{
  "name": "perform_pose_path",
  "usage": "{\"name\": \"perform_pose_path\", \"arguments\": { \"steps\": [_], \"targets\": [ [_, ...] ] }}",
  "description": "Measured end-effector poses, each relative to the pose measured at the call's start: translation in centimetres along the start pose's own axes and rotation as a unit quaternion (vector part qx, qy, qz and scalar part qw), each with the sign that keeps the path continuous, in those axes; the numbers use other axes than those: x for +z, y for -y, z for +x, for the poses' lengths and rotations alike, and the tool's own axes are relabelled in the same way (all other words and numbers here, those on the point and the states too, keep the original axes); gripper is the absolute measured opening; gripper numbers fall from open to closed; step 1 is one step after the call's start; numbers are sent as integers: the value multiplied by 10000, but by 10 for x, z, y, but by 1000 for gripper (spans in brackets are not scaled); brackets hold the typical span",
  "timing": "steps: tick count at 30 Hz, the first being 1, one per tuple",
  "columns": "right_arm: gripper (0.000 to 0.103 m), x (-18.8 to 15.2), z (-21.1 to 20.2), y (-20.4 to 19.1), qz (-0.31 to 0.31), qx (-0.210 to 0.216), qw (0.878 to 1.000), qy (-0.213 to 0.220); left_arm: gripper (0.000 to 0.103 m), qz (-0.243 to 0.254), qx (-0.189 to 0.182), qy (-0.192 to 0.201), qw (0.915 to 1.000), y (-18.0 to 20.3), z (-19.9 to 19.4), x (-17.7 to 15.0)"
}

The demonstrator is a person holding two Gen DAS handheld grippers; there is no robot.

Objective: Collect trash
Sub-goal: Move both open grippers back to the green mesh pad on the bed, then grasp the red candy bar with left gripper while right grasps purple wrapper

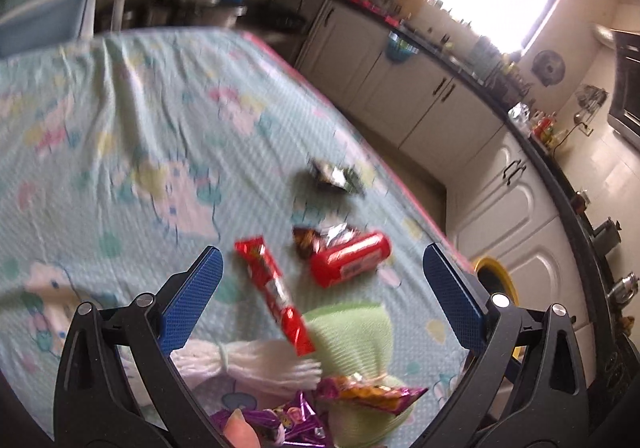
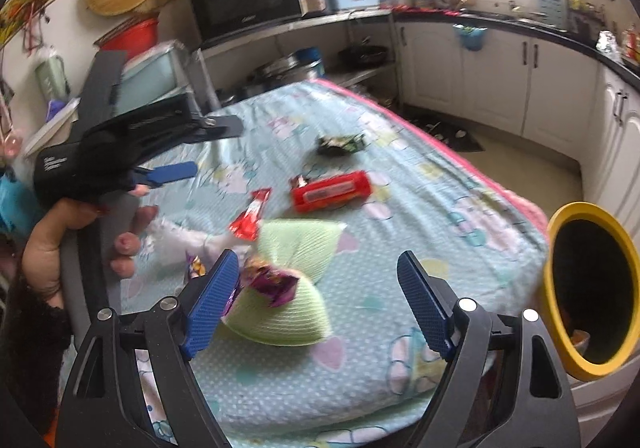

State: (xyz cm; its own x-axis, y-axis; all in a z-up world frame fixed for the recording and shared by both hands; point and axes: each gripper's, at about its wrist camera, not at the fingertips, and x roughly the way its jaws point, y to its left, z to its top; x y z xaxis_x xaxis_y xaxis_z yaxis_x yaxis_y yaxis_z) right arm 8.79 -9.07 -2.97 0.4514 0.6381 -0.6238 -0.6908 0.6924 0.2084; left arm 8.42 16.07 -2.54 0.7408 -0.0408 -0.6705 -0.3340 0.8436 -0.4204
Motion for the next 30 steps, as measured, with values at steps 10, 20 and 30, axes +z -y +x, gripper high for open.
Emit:
{"name": "perform_pose_path", "arguments": {
  "steps": [10, 20, 30],
  "targets": [
    [56, -7, 35, -10, -92, 539, 9972, -518, 74, -176, -193, -730, 9970, -9, 36, -19],
    [32, -11, 52, -10, -3, 716, 9947, -741, 53, -292, -134, -1016, 9943, -15, 48, -29],
    [30, -15, 49, -10, -45, 633, 9957, -668, 25, -197, -31, -1166, 9930, -17, 53, -34]
  ]
}}
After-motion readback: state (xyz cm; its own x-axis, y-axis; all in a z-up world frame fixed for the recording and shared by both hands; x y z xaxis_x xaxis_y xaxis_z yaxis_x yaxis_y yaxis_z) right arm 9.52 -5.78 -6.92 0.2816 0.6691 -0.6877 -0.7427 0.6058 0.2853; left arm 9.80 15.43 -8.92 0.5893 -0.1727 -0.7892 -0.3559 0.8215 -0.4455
